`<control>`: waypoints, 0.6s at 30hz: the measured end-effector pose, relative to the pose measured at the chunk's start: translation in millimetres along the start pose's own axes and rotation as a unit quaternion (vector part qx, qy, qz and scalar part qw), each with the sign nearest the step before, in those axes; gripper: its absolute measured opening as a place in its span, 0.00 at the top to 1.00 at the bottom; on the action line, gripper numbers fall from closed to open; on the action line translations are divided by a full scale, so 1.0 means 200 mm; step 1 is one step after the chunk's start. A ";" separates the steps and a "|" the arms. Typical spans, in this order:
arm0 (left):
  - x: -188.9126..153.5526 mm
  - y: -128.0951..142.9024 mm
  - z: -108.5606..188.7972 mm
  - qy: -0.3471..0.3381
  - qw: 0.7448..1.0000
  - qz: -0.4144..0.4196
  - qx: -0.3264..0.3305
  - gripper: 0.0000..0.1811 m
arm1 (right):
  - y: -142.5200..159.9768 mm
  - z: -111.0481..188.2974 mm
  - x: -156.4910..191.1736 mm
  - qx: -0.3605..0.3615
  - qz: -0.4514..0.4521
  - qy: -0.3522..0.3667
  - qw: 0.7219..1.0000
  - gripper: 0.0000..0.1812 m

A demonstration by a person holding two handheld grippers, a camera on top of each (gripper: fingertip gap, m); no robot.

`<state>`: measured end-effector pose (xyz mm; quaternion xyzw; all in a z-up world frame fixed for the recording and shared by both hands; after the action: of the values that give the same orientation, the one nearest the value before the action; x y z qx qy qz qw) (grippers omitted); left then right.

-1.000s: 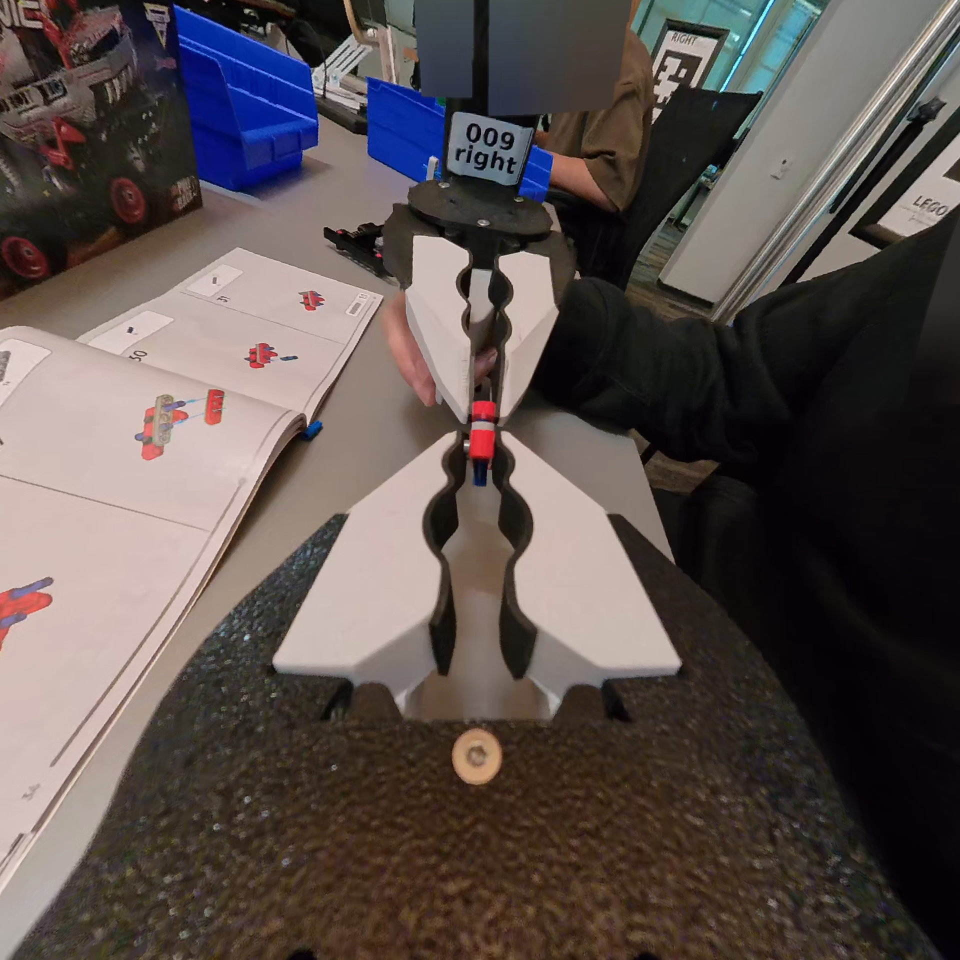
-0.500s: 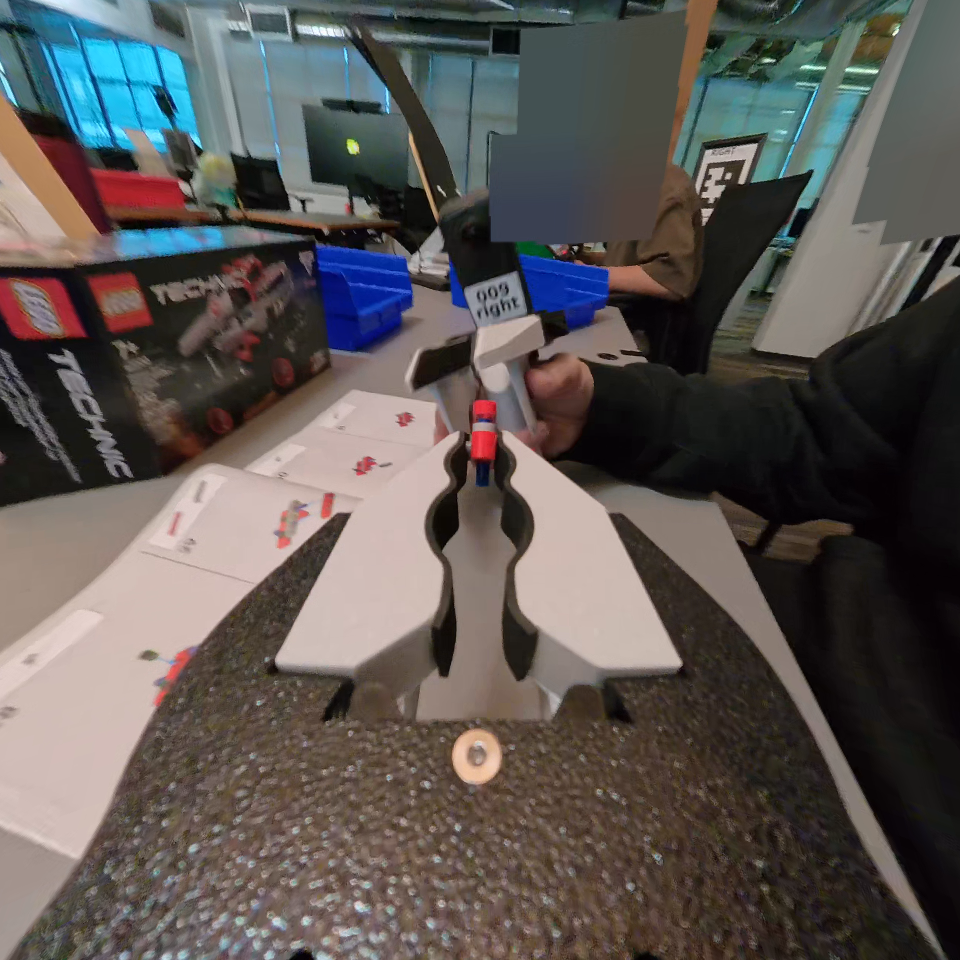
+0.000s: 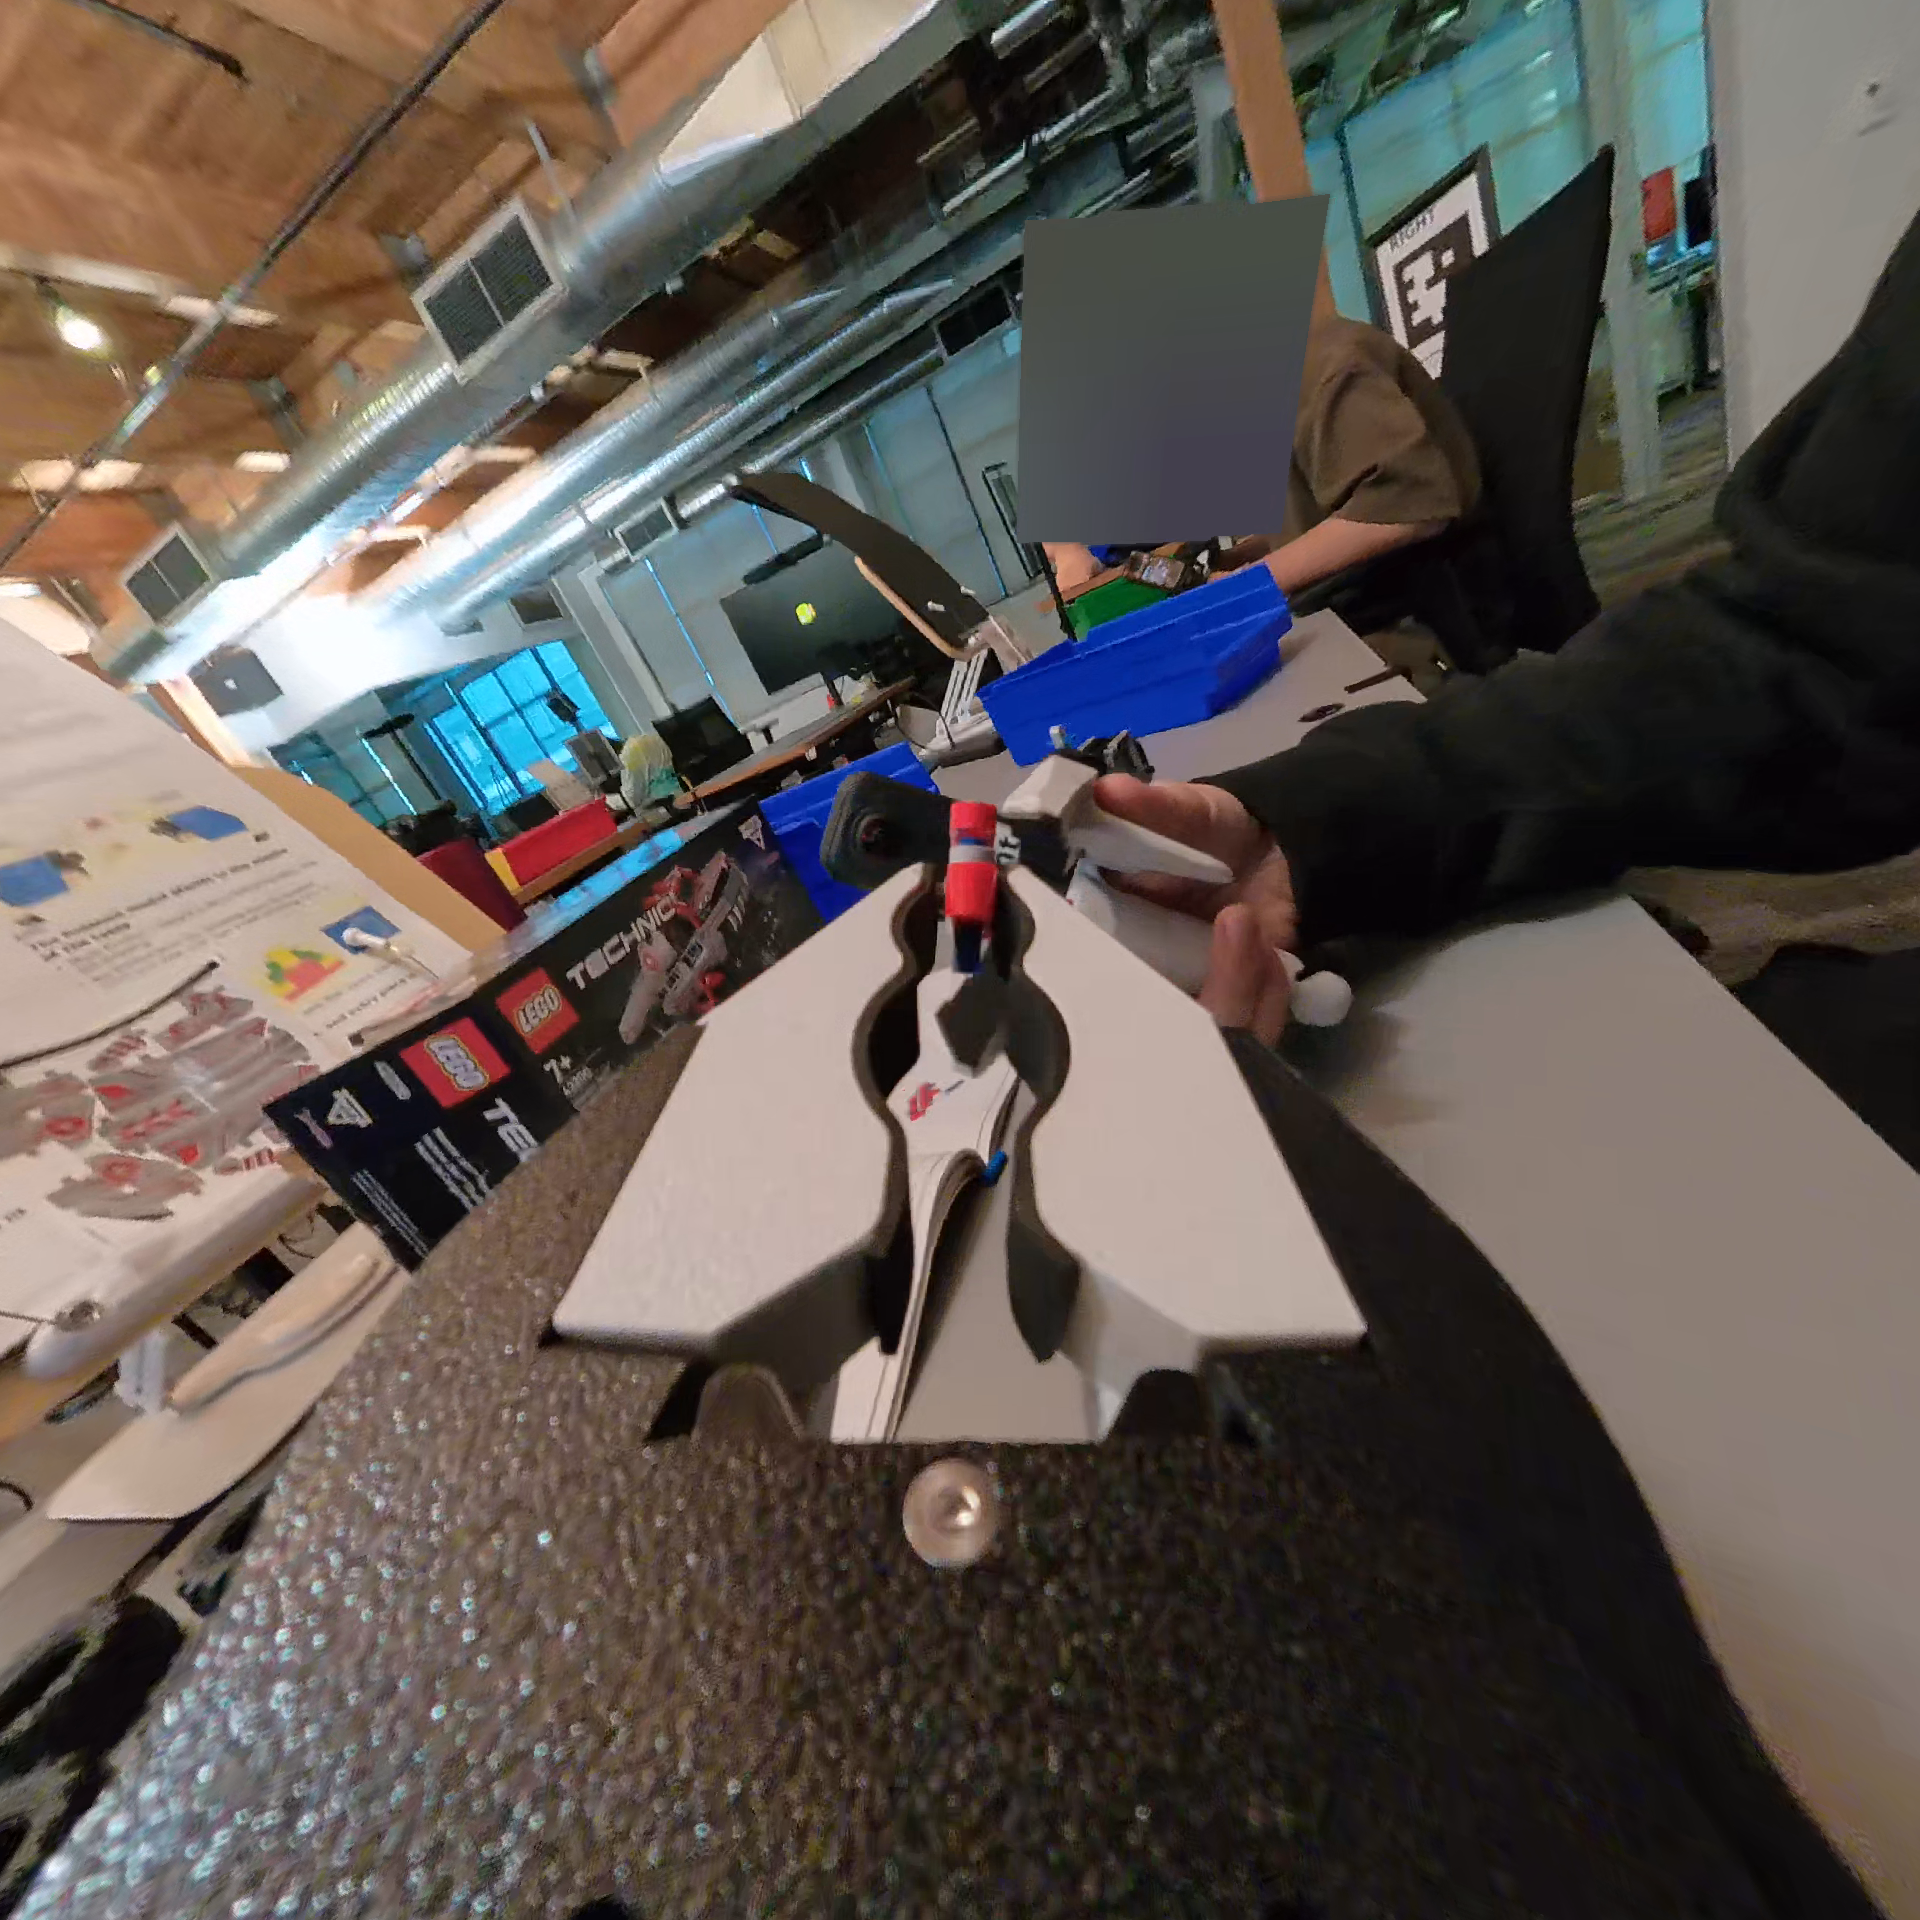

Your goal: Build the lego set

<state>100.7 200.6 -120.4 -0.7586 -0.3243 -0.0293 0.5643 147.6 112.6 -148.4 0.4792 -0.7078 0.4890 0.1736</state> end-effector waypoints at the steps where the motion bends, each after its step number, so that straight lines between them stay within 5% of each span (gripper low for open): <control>1: -0.01 -0.02 0.00 0.006 1.000 -0.004 -0.012 0.96 | 0.01 -0.01 0.01 0.006 0.005 -0.002 1.000 0.69; 9: -0.07 -0.05 -0.04 0.060 0.998 -0.032 -0.013 0.96 | 0.05 -0.04 0.07 0.015 -0.039 -0.051 0.998 0.73; 14: -0.11 -0.03 -0.08 0.075 0.995 -0.067 0.021 0.96 | 0.05 -0.03 0.12 0.021 -0.056 -0.092 0.994 0.88; 18: -0.11 -0.03 -0.08 0.066 0.995 -0.072 0.020 0.96 | 0.04 -0.03 0.13 0.021 -0.043 -0.093 0.995 0.88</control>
<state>86.4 176.7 -118.7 -0.7184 -0.3412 -0.1134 0.5955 127.5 104.8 -131.9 0.5560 -0.6893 0.4492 0.1182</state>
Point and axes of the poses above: each gripper's, where its closed fingertips meet, z back along the fingers, y out of its underside, x = y × z across the jaws, the point moved 5 cm from there along z, back along the fingers, and after that the axes turned 13 degrees about -x, right-handed, at the moved point
